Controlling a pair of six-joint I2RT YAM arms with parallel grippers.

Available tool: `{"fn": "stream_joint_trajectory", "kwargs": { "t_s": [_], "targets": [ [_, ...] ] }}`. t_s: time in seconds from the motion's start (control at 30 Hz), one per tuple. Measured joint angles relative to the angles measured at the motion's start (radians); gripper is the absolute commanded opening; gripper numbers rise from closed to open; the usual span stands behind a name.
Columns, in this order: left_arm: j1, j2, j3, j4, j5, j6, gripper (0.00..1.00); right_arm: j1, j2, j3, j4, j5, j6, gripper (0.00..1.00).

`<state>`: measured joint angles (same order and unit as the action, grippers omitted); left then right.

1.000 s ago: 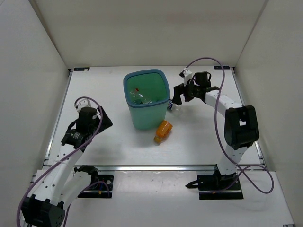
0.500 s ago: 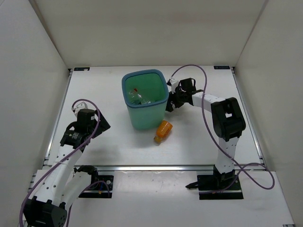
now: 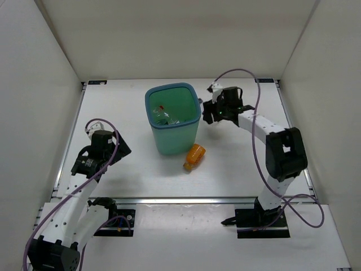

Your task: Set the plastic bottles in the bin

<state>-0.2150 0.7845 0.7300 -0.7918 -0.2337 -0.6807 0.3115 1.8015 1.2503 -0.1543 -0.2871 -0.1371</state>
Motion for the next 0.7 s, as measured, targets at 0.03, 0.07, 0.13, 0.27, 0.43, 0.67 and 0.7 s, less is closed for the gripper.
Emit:
{"fn": "stream_joint_trajectory", "kwargs": {
  "t_s": [0.03, 0.07, 0.13, 0.27, 0.43, 0.67, 0.7],
  "targets": [
    [0.0, 0.003, 0.0, 0.002, 0.004, 0.0, 0.99, -0.013, -0.041, 0.009, -0.004, 0.002, 0.012, 0.43],
    [0.0, 0.006, 0.0, 0.006, 0.008, 0.0, 0.99, -0.029, -0.084, 0.019, -0.004, 0.003, 0.024, 0.43],
    [0.0, 0.019, 0.0, 0.016, 0.015, 0.0, 0.99, -0.056, -0.166, 0.049, -0.002, 0.0, 0.047, 0.43],
    [0.003, 0.043, -0.002, 0.038, 0.032, 0.0, 0.99, -0.056, -0.306, 0.129, 0.031, 0.01, 0.064, 0.44],
    [0.005, 0.066, -0.002, 0.064, 0.042, 0.005, 0.99, 0.139, -0.357, 0.219, 0.099, -0.002, 0.049, 0.45],
    [-0.003, 0.068, -0.002, 0.068, 0.068, 0.043, 0.98, 0.302, -0.264, 0.214, 0.148, -0.08, 0.083, 0.67],
    [-0.01, 0.059, -0.003, 0.068, 0.077, 0.056, 0.98, 0.304, -0.253, 0.205, 0.147, -0.086, 0.09, 0.72]
  ]
}}
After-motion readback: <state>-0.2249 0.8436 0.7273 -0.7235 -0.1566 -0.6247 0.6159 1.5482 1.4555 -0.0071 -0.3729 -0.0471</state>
